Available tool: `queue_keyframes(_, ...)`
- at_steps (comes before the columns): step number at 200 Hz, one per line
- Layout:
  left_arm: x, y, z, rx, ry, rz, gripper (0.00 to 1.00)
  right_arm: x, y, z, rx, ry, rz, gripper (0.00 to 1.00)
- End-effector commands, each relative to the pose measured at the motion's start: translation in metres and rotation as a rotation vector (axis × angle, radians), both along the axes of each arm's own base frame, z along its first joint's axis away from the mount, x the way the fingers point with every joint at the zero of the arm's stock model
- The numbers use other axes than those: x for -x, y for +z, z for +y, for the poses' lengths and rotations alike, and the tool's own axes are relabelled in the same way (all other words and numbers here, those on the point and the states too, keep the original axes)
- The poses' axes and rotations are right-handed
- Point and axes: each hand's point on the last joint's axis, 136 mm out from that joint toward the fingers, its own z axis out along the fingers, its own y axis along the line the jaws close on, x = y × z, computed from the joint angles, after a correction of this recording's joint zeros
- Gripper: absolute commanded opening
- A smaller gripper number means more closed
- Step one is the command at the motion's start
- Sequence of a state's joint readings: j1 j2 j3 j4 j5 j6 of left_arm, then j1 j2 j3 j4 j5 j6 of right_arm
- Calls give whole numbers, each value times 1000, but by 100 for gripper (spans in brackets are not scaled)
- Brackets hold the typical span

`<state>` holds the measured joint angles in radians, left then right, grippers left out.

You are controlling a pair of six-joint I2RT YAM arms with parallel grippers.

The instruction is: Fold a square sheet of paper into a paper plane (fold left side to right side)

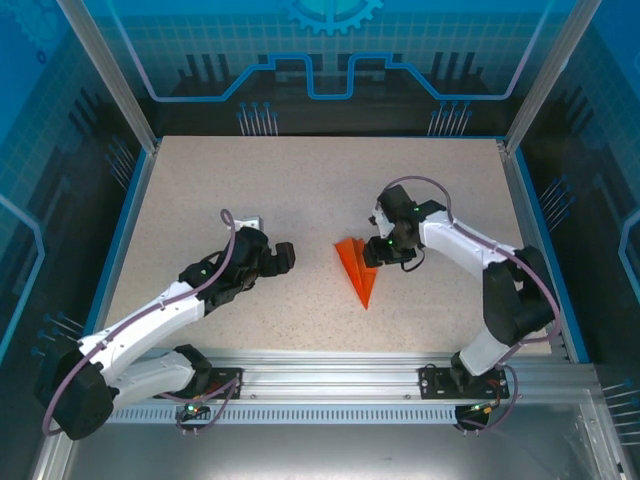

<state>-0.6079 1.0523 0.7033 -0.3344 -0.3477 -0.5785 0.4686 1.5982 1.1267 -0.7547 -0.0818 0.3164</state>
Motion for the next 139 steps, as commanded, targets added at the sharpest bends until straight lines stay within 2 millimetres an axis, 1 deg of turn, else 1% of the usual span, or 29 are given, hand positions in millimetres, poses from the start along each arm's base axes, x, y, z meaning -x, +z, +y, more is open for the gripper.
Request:
queue_keyframes(1,-2,8,-1,9,2,-28,98,26,-2,2,18,-22,52,58)
queue_keyframes(26,-3,5,-6,18,-20,-20,98,36,-19,19,-33,-20,85,62)
queue_keyframes(48,-4,2,-11,16,-37,-6,99,39,-30,27,-21,-2,111,63)
queue_keyframes(85,-5,-1,-13,17,-41,4,99,38,-38,39,-29,15,132,62)
queue_keyframes(139,-5,-2,-13,8,-46,10,98,30,-48,45,16,19,130,47)
